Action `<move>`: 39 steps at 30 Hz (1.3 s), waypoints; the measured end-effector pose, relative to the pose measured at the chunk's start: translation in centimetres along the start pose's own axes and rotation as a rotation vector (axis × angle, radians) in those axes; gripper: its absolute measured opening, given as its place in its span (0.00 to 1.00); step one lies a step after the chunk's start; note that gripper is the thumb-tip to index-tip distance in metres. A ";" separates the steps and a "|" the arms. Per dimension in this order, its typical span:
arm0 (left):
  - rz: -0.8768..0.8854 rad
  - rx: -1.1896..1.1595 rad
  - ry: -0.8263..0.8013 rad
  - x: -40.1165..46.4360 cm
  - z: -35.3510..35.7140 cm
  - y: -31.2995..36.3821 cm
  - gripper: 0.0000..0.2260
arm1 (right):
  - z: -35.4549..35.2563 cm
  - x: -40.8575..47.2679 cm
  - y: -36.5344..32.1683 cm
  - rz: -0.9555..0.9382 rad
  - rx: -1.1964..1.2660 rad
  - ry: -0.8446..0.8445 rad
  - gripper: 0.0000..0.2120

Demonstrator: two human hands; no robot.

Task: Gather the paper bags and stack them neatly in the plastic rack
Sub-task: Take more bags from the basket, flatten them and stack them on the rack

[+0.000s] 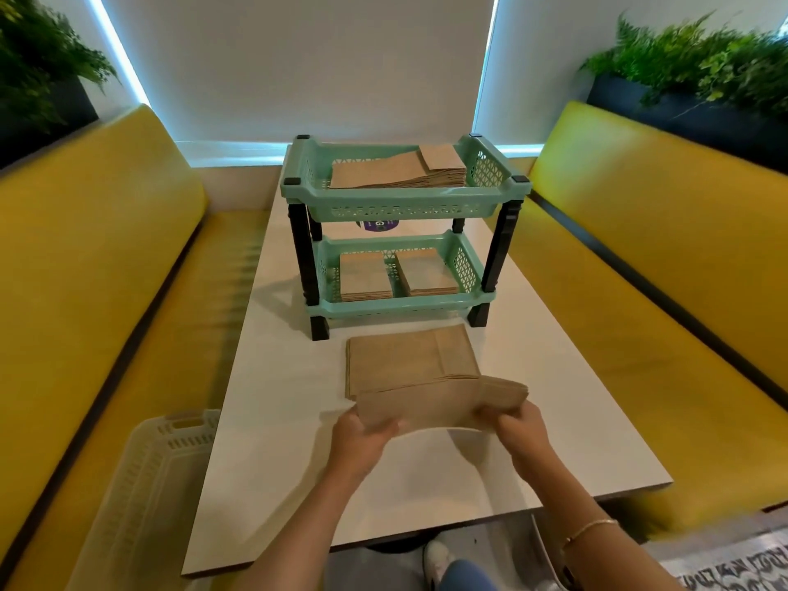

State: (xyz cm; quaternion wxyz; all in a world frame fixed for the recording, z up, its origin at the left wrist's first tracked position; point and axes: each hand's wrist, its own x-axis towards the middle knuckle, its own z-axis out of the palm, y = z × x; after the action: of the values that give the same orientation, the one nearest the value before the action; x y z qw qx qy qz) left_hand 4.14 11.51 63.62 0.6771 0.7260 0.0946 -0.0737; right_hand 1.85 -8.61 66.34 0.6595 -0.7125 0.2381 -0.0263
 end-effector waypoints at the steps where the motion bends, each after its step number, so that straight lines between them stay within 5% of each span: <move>1: 0.002 0.004 0.005 0.1 -0.2 0.1 0.13 | -0.1 0.1 -0.3 -0.020 -0.001 -0.007 0.14; 10: 0.135 0.419 -0.059 -0.6 -2.6 7.4 0.18 | -2.6 0.6 -3.5 -0.161 -0.153 -0.108 0.09; 15: 0.409 0.050 -0.090 -2.9 -2.1 13.3 0.12 | -2.1 -0.1 -3.7 -0.138 -0.196 -0.260 0.07; 20: 0.173 -0.211 -0.106 -2.9 1.5 8.7 0.13 | 0.6 -0.7 -0.4 -0.058 -0.217 -0.216 0.11; 25: 0.007 0.286 -0.170 -2.1 2.6 3.1 0.19 | 1.5 -0.8 0.6 -0.020 -0.178 -0.179 0.12; 33: 0.179 0.766 -0.283 -0.8 -0.3 7.0 0.17 | -1.8 0.7 -5.4 -0.133 0.165 -0.123 0.14; 39: 0.267 0.362 -0.137 -0.7 -2.9 9.0 0.12 | -2.9 0.9 -3.5 -0.080 0.005 -0.133 0.13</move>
State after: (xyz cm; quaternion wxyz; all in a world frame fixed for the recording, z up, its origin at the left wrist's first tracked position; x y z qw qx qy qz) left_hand 5.55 13.75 72.67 0.5445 0.8350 -0.0632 -0.0486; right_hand 2.73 -11.60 69.78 0.6741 -0.7200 0.1648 -0.0058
